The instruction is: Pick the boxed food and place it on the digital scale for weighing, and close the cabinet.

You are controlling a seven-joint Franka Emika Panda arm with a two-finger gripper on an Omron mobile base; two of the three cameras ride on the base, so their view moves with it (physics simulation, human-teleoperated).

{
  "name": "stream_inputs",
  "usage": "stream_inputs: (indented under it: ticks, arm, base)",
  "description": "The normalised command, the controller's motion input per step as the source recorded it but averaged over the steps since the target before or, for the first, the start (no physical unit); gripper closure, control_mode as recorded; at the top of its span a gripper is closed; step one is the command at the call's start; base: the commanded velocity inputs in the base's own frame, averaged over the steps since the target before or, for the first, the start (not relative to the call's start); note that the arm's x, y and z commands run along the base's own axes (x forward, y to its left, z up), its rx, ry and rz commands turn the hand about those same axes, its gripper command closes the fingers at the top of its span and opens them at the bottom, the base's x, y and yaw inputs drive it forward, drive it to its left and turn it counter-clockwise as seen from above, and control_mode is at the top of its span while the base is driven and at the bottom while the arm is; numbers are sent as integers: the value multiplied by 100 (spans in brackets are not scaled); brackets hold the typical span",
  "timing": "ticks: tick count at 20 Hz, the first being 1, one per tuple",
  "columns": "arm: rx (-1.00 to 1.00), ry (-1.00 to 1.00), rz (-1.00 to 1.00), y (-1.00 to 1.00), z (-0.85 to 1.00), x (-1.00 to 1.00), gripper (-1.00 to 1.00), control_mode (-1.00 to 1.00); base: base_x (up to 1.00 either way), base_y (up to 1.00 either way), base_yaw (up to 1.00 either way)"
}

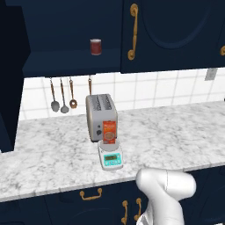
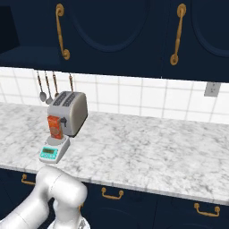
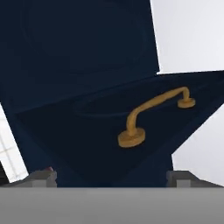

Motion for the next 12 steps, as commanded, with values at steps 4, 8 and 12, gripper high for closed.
stream_inputs:
  ticks: [4, 8, 12]
  arm:
    - [6, 7, -9, 26, 22, 98, -100, -100]
    - [5, 8, -6, -9, 82, 81, -100, -100]
    - [5, 0, -6, -48, 96, 48, -100, -100]
  base:
    - [0, 0, 0]
    - [0, 0, 0]
    - [0, 0, 0]
